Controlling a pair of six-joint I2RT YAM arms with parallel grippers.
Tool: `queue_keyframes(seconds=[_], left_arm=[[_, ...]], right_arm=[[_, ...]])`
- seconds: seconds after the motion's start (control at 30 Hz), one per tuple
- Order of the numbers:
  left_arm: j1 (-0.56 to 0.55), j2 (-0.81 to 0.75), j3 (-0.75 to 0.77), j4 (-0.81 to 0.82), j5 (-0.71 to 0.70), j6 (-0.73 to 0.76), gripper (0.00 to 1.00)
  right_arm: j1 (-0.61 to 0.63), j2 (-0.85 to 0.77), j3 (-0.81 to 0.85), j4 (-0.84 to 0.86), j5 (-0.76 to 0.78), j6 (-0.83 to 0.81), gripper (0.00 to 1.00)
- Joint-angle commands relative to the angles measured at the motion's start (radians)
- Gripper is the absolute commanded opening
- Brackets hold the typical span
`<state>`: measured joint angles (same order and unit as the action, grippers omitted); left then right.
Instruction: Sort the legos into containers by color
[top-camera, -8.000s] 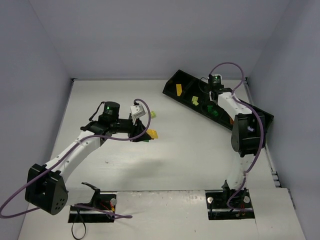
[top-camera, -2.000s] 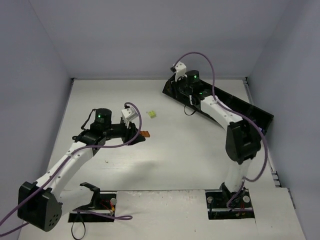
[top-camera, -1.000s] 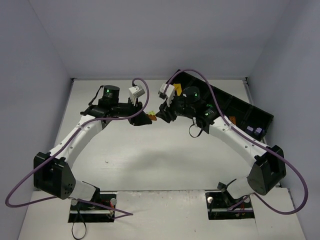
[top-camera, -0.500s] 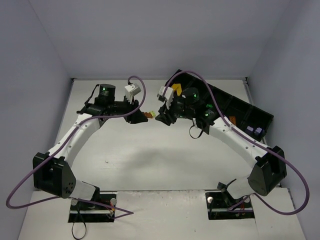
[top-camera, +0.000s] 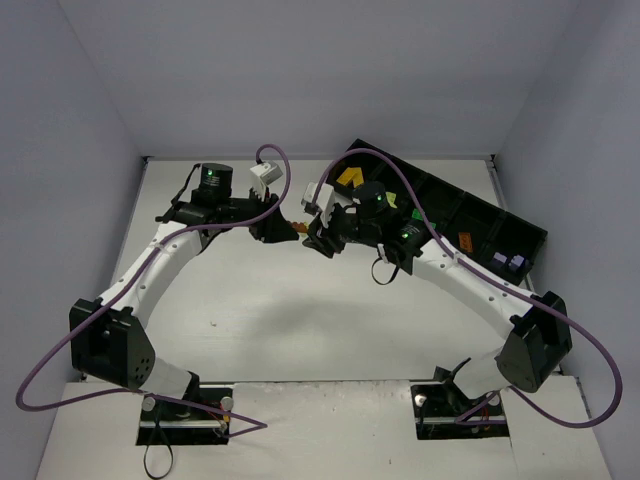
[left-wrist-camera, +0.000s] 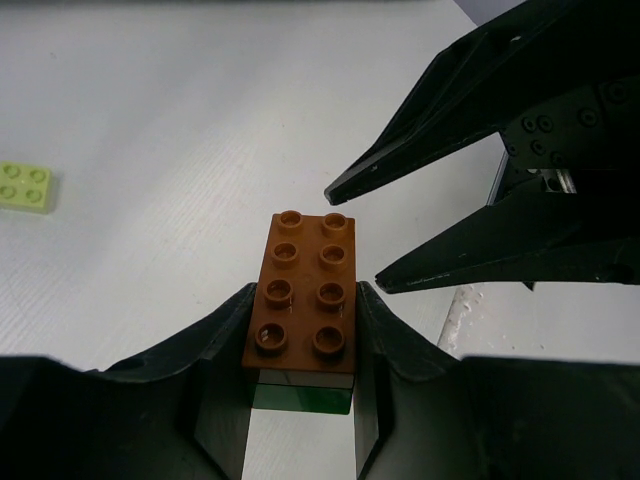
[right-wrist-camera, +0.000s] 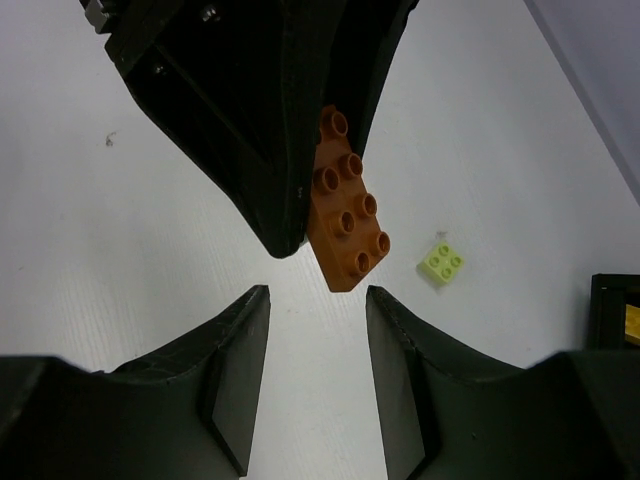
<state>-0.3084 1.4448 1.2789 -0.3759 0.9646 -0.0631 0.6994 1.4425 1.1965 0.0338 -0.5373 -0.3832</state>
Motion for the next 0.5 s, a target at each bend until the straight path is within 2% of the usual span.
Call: queue_keyframes(seconds=[0.0, 0.47], left_arm=[[0.003, -0.008, 0.062, -0.017, 0.033, -0.05, 0.0], [0.002, -0.004, 0.069, -0.043, 0.085, -0.107, 0.0]], right_arm=[[0.02, -0.001, 0.064, 0.066, 0.062, -0.049, 0.4], [0.057, 0.039, 0.072, 0.064, 0.12, -0.12, 0.38]])
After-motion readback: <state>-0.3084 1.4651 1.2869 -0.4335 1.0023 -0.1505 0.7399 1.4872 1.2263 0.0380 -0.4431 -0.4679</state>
